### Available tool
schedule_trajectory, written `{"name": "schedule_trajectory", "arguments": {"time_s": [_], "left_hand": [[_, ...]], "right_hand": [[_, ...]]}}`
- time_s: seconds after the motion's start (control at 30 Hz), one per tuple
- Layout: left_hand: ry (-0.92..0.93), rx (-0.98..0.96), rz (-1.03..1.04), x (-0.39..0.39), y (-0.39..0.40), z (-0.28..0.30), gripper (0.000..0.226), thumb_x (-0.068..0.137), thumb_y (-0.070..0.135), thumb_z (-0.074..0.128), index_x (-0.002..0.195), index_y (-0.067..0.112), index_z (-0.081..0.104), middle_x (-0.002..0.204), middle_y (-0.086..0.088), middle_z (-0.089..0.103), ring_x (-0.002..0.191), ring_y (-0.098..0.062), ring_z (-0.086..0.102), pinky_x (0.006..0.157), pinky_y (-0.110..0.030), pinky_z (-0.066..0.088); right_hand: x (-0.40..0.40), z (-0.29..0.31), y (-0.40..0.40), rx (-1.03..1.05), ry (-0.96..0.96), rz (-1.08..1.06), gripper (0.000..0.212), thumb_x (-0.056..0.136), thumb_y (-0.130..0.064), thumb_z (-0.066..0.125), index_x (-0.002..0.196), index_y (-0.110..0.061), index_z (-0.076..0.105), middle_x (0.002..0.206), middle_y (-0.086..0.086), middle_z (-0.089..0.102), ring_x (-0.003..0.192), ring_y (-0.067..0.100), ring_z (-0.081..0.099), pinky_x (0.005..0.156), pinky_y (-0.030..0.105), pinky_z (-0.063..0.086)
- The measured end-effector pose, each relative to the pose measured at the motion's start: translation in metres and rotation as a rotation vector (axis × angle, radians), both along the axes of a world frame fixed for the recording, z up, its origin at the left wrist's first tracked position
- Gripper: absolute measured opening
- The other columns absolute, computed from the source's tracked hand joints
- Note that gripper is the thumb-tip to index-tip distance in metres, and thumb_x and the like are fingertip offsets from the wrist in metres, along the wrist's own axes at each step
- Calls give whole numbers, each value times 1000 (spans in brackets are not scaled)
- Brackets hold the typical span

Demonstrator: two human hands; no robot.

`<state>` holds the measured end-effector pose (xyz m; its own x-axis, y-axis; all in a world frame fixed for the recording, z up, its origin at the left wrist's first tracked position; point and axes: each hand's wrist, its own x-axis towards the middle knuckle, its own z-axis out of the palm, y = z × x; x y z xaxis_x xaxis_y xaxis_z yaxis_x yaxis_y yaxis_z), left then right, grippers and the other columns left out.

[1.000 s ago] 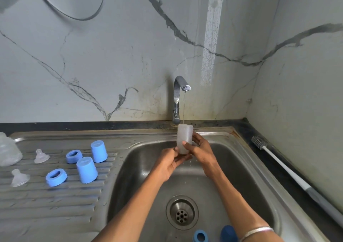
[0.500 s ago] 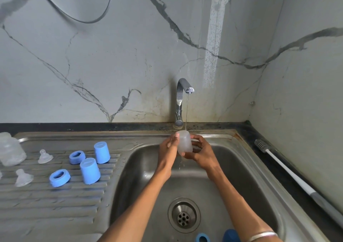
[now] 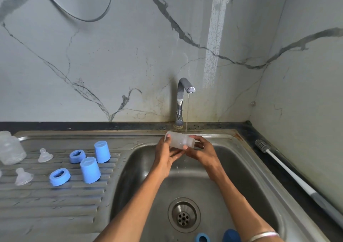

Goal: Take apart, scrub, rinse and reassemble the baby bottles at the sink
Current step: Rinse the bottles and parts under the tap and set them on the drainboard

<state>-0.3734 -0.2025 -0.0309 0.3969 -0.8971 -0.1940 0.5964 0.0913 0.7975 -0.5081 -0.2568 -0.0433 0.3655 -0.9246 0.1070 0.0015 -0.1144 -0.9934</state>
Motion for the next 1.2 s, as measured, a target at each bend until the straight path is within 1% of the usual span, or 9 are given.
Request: {"name": "schedule_trajectory", "arguments": {"time_s": [0.13, 0.3, 0.4, 0.53, 0.7, 0.83, 0.93, 1.07, 1.2], "left_hand": [[22, 96, -101, 0, 2, -5, 22, 103, 25, 52, 113, 5, 54, 113, -28, 63, 99, -39, 67, 71, -39, 60], [-56, 62, -102, -1, -3, -12, 19, 101, 17, 54, 116, 6, 58, 115, -23, 63, 105, -38, 66, 87, -44, 58], [-119, 97, -108, 0, -2, -14, 18, 103, 23, 50, 114, 10, 57, 112, -21, 64, 99, -37, 67, 81, -44, 60], [-116, 185, -175, -2, 1, -16, 28, 107, 27, 38, 109, 5, 56, 110, -28, 66, 89, -35, 68, 69, -38, 60], [-268, 217, -217, -9, 0, -15, 34, 106, 25, 38, 106, 2, 64, 95, -24, 72, 83, -36, 69, 79, -43, 59], [-441, 86, -81, -5, -3, -14, 27, 103, 9, 45, 99, 16, 71, 98, -16, 76, 89, -30, 73, 77, -38, 61], [-388, 30, -16, -5, -4, -10, 26, 106, 19, 45, 99, 16, 70, 97, -15, 76, 87, -28, 73, 73, -37, 61], [-370, 28, 41, -2, -8, -11, 33, 99, 40, 57, 106, 10, 70, 96, -15, 74, 81, -25, 70, 67, -33, 60], [-367, 17, 73, 3, -8, -9, 25, 92, 25, 70, 108, 6, 67, 103, -17, 73, 87, -26, 72, 60, -36, 60]], "right_hand": [[0, 2, -1, -32, -30, -90, 48, 83, -33, 79, 127, -21, 62, 116, 2, 69, 107, 17, 66, 89, 36, 59], [1, -2, -5, -10, -38, -120, 49, 86, -37, 75, 128, -16, 63, 121, 5, 68, 112, 21, 65, 89, 37, 59], [3, -3, -4, -28, -10, -100, 52, 86, -35, 75, 131, -14, 61, 123, 7, 66, 111, 23, 66, 86, 38, 61], [6, -5, -5, -72, 81, -60, 59, 83, -36, 78, 137, -22, 56, 127, 4, 65, 114, 21, 63, 95, 44, 56], [10, -4, -4, -47, 77, -56, 57, 87, -36, 74, 139, -30, 52, 128, 12, 64, 111, 25, 64, 94, 46, 56], [7, 0, 0, -54, 99, -74, 71, 71, -57, 74, 136, -39, 54, 132, 8, 60, 113, 27, 62, 86, 47, 60], [4, 3, 3, -82, 120, -52, 63, 76, -41, 82, 133, -39, 56, 127, 1, 58, 111, 25, 61, 76, 43, 63], [1, 5, 0, -154, 218, -80, 62, 64, -25, 92, 119, -29, 64, 117, -4, 65, 107, 16, 62, 83, 32, 59], [0, 2, -3, -133, 248, -44, 62, 59, -14, 93, 111, -32, 62, 111, -6, 63, 105, 18, 63, 84, 40, 60]]}}
